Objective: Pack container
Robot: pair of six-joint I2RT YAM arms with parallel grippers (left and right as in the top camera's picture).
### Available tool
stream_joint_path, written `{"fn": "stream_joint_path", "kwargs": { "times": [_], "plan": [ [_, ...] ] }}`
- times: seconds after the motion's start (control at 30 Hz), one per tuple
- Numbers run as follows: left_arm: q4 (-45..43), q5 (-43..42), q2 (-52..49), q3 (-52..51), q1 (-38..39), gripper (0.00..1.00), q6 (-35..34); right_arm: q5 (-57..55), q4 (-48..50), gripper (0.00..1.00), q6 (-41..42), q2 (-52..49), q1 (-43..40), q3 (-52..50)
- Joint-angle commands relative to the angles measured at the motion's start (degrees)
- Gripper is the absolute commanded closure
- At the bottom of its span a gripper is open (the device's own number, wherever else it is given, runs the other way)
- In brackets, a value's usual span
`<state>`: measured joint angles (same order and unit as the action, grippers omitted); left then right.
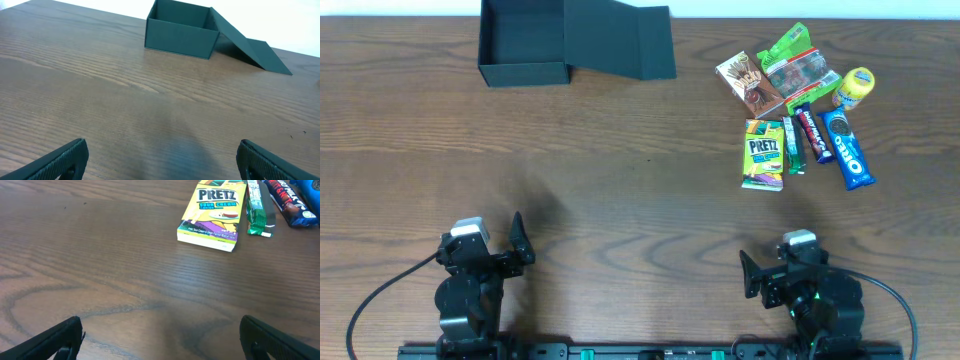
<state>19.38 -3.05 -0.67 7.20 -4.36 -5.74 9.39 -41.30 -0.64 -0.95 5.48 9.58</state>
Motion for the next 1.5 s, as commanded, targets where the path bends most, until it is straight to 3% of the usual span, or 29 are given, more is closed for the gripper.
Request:
{"fn": "stream_joint_path", "kwargs": {
  "times": [0.0, 1.3, 1.47],
  "plan": [
    [0.39, -0.61, 0.42, -1.25, -0.09, 0.04, 0.42, -0.20, -0.04, 0.01, 0.61, 0.63, 0.50, -0.17],
    [-0.13, -1.92, 0.42, -1.25, -0.09, 0.04, 0.39, -0.17, -0.04, 0.01, 0.61, 0.63, 0.50, -0.17],
    [-7.96, -5.40, 0.39, -1.25, -0.09, 0.04, -7.87, -0.20, -0.04, 0.01, 0.61, 0.63, 0.50, -0.17]
  ]
}}
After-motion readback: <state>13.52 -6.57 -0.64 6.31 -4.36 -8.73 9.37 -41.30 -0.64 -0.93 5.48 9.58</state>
